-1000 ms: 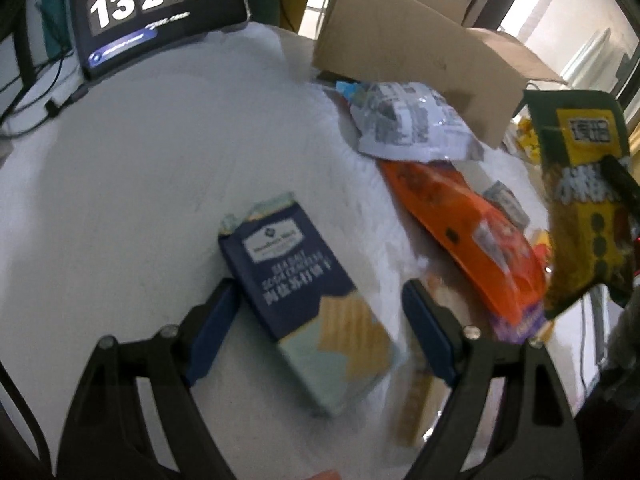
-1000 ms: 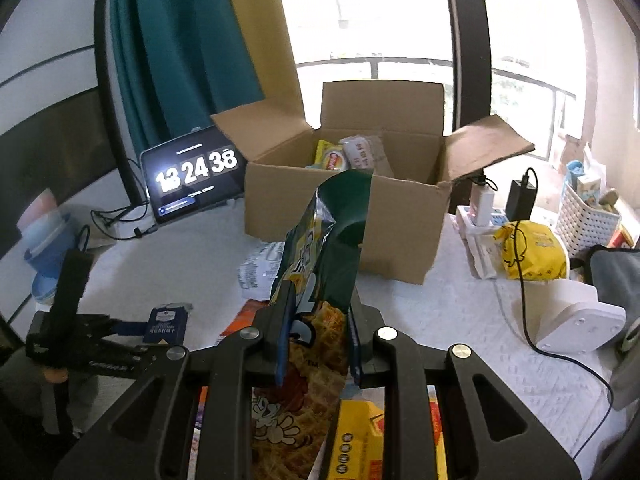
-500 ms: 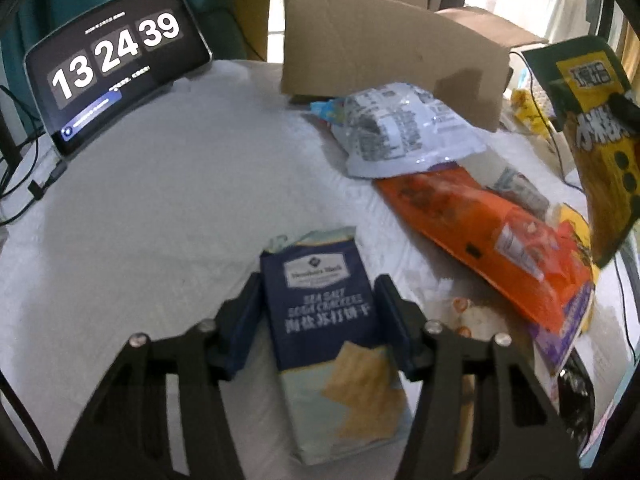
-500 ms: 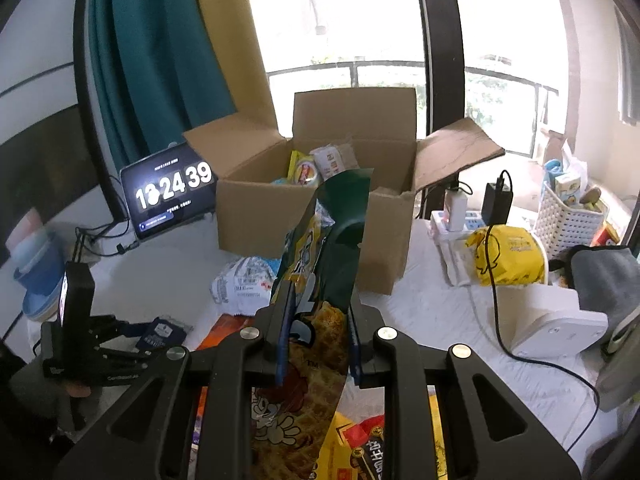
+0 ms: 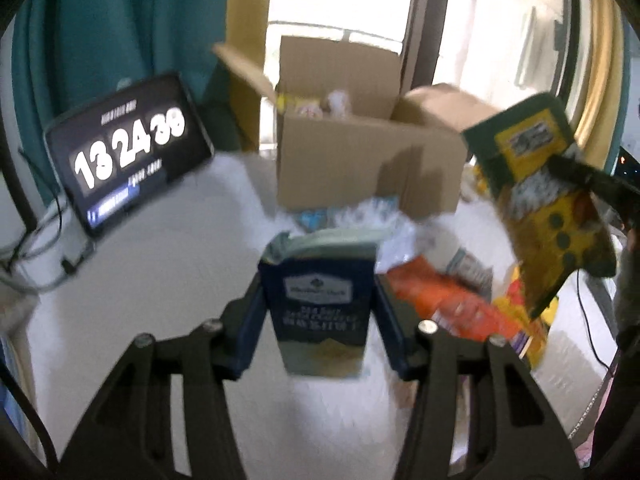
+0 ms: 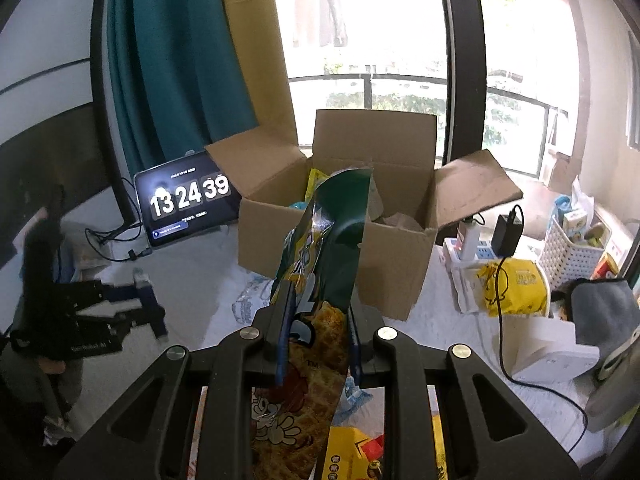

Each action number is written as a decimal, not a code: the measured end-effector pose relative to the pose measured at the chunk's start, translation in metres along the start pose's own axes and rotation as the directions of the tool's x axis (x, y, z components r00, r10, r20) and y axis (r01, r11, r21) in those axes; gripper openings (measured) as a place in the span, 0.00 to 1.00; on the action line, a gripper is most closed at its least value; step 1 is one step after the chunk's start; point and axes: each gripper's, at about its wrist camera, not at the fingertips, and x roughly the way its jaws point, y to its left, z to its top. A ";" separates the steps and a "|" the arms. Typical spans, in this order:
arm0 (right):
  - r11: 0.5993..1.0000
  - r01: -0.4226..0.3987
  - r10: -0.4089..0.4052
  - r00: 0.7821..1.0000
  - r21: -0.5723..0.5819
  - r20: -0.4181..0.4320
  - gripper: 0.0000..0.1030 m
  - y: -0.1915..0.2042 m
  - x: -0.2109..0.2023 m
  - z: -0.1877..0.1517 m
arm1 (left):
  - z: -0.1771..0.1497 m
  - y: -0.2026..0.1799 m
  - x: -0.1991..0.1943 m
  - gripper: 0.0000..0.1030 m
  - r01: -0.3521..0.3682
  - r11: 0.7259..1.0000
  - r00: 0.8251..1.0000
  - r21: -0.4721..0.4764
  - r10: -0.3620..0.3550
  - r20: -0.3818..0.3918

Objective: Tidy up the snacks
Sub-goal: 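Carry the waffle bag and cracker box into the cardboard box, open both tools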

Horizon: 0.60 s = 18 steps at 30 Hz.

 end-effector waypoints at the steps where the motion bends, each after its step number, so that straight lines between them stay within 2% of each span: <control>1: 1.000 0.003 -0.003 1.000 -0.002 0.002 0.24 0.000 0.000 0.002 | 0.005 0.000 0.000 0.51 0.002 1.000 1.000 0.004 -0.002 0.012; 18: 0.999 0.045 -0.044 0.997 -0.030 0.057 0.24 -0.007 -0.003 0.043 | 0.070 -0.013 -0.014 0.50 0.056 0.997 0.985 0.048 -0.063 0.161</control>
